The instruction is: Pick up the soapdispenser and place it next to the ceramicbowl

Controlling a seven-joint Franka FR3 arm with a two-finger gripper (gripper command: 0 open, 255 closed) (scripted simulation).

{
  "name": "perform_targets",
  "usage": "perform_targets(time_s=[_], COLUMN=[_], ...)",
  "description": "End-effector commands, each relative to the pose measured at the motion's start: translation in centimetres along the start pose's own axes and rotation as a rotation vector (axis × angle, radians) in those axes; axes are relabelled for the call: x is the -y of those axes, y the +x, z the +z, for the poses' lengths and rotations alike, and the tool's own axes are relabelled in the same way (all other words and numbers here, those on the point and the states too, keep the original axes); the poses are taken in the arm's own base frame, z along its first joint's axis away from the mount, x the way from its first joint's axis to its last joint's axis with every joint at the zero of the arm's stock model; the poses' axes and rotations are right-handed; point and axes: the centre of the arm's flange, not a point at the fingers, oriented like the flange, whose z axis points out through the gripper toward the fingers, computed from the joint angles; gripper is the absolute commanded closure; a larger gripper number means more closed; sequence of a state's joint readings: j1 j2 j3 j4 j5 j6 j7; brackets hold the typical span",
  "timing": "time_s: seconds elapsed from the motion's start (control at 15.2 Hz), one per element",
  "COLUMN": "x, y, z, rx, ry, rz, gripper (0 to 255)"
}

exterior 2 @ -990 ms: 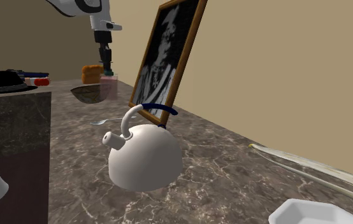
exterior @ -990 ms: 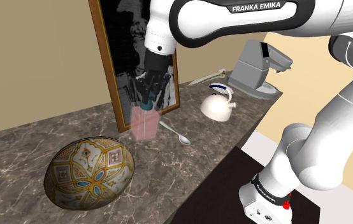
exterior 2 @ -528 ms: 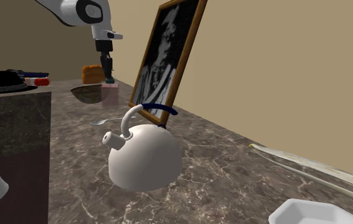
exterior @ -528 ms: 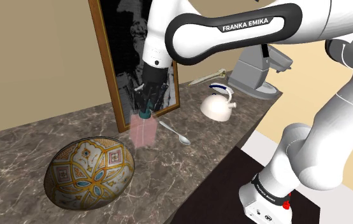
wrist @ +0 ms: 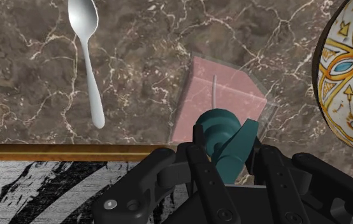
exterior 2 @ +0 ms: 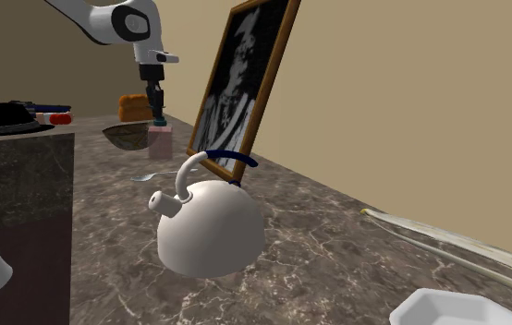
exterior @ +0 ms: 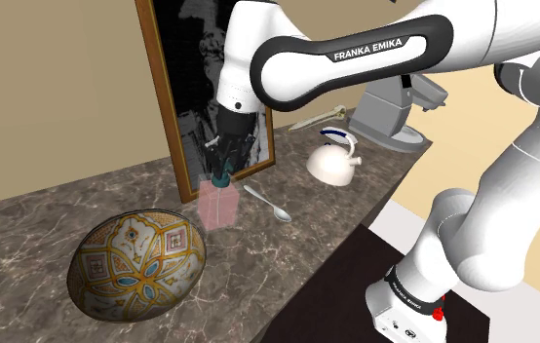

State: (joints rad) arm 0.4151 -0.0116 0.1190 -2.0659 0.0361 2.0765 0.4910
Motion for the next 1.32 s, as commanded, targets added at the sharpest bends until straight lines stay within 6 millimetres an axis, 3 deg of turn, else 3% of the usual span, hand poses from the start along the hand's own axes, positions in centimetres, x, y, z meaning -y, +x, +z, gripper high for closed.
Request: perform_targets(time_s=[0.0, 0.07, 0.13, 0.46, 0.73, 1.25], x=[0.0, 0.0, 0.0, 0.0, 0.0, 0.0], y=[0.0, 0.0, 0.0, 0.0, 0.0, 0.0], z=[0.0, 0.0, 0.0, 0.0, -5.0, -5.0], rx=[0.0, 0.0, 0.0, 0.0, 0.0, 0.0], ry=[0.0, 0.0, 0.0, 0.0, 0.0, 0.0], rz=[0.0, 0.0, 0.0, 0.0, 0.0, 0.0], gripper=[255, 255, 0, 0, 0, 0])
